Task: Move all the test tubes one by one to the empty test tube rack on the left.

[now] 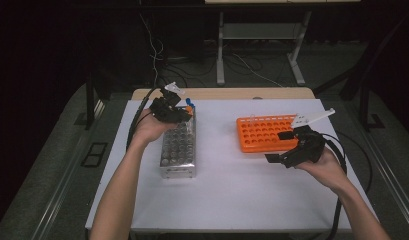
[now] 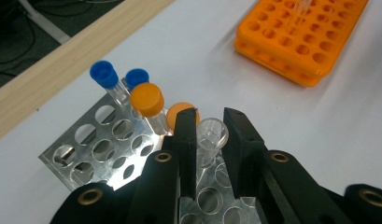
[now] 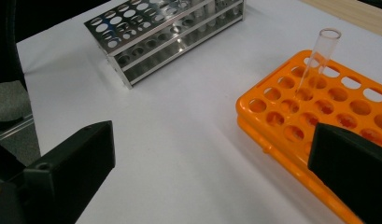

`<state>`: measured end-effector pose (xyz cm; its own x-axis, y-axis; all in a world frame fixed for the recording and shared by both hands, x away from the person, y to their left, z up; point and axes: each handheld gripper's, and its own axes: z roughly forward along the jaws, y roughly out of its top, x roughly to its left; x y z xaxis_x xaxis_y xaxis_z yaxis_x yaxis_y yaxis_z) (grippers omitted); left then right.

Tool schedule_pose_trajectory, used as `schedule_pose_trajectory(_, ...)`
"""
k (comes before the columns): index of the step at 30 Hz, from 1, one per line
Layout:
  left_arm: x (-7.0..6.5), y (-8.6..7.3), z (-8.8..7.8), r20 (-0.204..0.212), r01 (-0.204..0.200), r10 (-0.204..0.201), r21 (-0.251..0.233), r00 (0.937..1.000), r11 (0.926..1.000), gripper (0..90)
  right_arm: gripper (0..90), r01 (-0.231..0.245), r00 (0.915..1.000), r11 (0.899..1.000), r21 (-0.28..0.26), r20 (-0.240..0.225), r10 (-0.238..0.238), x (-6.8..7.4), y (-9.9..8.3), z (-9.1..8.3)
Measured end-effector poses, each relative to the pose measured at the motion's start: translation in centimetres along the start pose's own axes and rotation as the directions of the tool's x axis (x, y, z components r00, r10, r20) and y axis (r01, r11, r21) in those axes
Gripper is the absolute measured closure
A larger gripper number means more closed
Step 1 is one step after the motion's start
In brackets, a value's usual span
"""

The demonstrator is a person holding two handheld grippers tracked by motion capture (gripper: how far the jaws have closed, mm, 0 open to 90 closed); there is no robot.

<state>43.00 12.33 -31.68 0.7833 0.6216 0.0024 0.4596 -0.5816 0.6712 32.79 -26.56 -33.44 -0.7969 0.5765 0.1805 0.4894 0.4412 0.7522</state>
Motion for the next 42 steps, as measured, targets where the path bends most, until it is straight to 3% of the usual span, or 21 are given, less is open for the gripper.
schedule_pose_trajectory(9, 0.2, -0.7, 1.2, 0.017, 0.014, -0.014, 0.021, 0.9998, 0.9997, 74.2, 0.2, -0.021, 0.9998, 1.000, 0.004, 0.008, 0.021, -1.4, 0.7, 0.8)
schedule_pose_trajectory(17, 0.0, -0.9, 1.6, 0.006, 0.022, -0.023, 0.044, 0.9997, 0.9988, 72.1, 0.2, -0.069, 0.9973, 0.998, 0.007, 0.025, 0.069, -3.7, 0.7, 2.1)
schedule_pose_trajectory(24, -0.4, -1.2, 0.7, 0.040, 0.072, -0.073, 0.030, 0.9965, 0.9970, 55.8, 0.3, -0.085, 0.9959, 0.996, 0.009, 0.032, 0.085, -4.9, 0.7, 3.3)
schedule_pose_trajectory(38, -2.7, -2.5, -2.3, 0.072, 0.108, -0.105, -0.036, 0.9919, 0.9935, 27.6, 0.3, -0.103, 0.9936, 0.993, 0.052, 0.052, 0.100, -6.7, 0.8, 6.8)
schedule_pose_trajectory(42, -3.4, -3.3, -2.8, 0.103, 0.128, -0.123, -0.042, 0.9870, 0.9909, 17.0, 0.3, -0.106, 0.9927, 0.993, 0.053, 0.063, 0.103, -7.2, 0.9, 7.6)
